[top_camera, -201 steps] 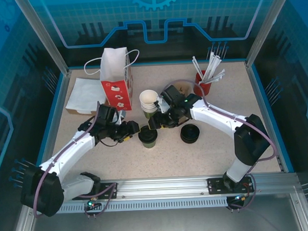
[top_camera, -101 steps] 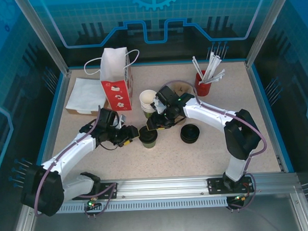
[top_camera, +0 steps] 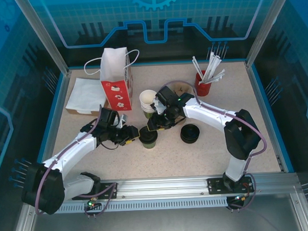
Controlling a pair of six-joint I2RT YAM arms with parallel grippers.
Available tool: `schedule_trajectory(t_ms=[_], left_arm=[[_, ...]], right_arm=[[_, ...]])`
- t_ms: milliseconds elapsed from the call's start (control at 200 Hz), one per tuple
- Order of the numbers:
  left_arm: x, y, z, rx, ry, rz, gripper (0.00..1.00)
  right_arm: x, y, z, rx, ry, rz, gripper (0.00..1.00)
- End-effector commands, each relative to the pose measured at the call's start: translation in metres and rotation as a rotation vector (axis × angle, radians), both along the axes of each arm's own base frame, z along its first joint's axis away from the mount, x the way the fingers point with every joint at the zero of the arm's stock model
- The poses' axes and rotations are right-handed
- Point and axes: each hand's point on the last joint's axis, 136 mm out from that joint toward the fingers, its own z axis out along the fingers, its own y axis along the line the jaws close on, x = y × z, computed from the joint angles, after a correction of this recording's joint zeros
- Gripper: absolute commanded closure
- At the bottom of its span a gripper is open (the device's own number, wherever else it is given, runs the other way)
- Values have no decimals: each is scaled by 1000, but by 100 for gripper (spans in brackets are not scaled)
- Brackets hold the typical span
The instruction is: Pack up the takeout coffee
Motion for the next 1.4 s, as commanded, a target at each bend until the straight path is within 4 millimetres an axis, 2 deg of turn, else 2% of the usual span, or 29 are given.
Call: schedule_trajectory(t_ms=[0, 490, 600, 685, 805, 1056, 1211, 1391], left_arm=[[-31, 21, -42, 115, 145, 12, 59], [-55, 34, -71, 169, 216, 23, 67], [-56, 35, -71, 165, 212, 29, 67], [-48, 29, -62, 131, 178, 35, 66], [-29, 19, -36, 75, 105, 40, 62], [3, 1, 16, -19, -2, 34, 45], [9, -3, 29, -51, -31, 37, 41], [12, -7, 32, -79, -38, 40, 38]], right_arm=[[-25, -25, -38, -171, 94, 18, 58], [-29, -33, -46, -218, 115, 22, 60], [-29, -32, -46, -212, 116, 27, 60], [-27, -26, -41, -177, 101, 30, 60], [-21, -16, -31, -124, 80, 34, 60], [-12, 10, -9, 18, 55, 42, 57], [-7, 15, 5, 50, 15, 42, 55], [-2, 18, 19, 77, -26, 43, 52]])
